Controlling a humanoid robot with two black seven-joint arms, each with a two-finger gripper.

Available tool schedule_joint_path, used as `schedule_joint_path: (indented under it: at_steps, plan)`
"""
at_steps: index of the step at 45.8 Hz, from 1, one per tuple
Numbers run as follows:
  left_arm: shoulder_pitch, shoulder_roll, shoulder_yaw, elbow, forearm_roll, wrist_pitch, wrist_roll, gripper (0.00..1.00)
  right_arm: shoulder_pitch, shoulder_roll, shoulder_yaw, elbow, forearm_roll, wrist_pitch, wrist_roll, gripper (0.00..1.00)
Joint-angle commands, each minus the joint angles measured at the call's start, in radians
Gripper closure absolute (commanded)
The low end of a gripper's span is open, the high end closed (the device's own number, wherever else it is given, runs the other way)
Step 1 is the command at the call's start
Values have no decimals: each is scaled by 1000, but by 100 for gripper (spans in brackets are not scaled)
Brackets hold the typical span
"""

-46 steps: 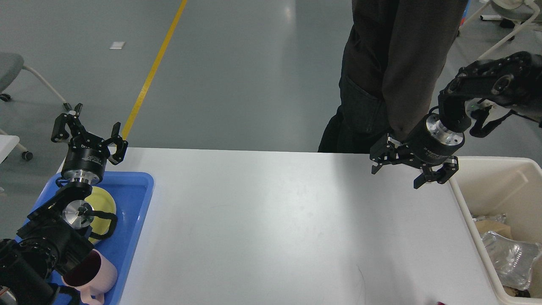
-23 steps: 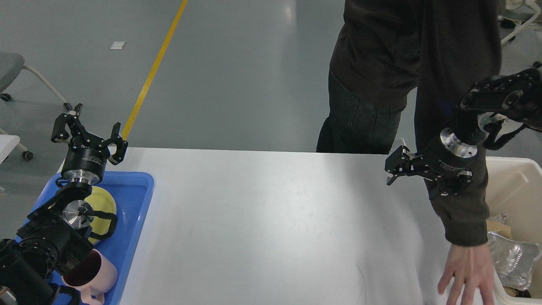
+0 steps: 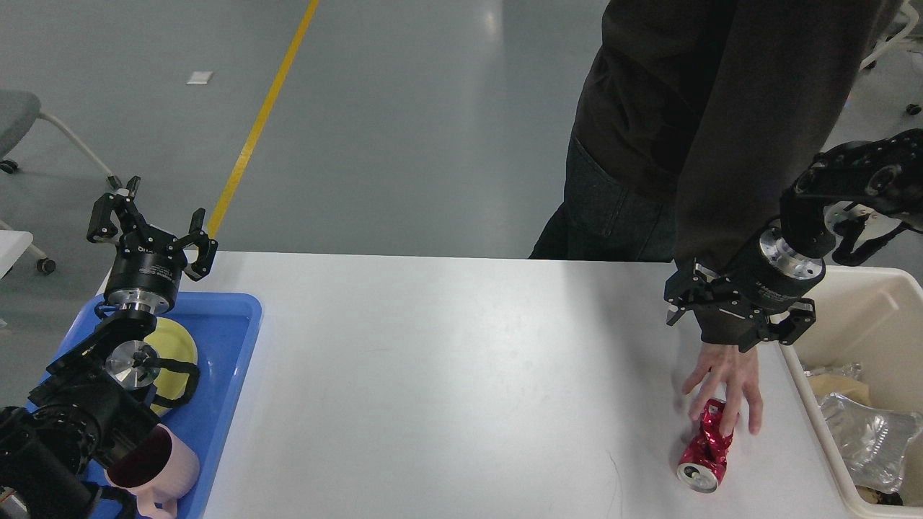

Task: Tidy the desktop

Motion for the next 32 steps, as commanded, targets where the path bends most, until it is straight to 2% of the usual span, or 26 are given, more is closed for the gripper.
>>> schedule_joint_path:
  at_steps: [1,14,32]
  plan:
    - [0,0,0,0,-1,0,0,4,-17,2,2,-1,-3,-2,0,0]
    - [0,0,0,-2,-1,0,0,4,-175,1,-3,-50,-4,-38,0,0]
    - [0,0,0,0,-1,0,0,4,-424,1,45,-148,-4,-202,0,0]
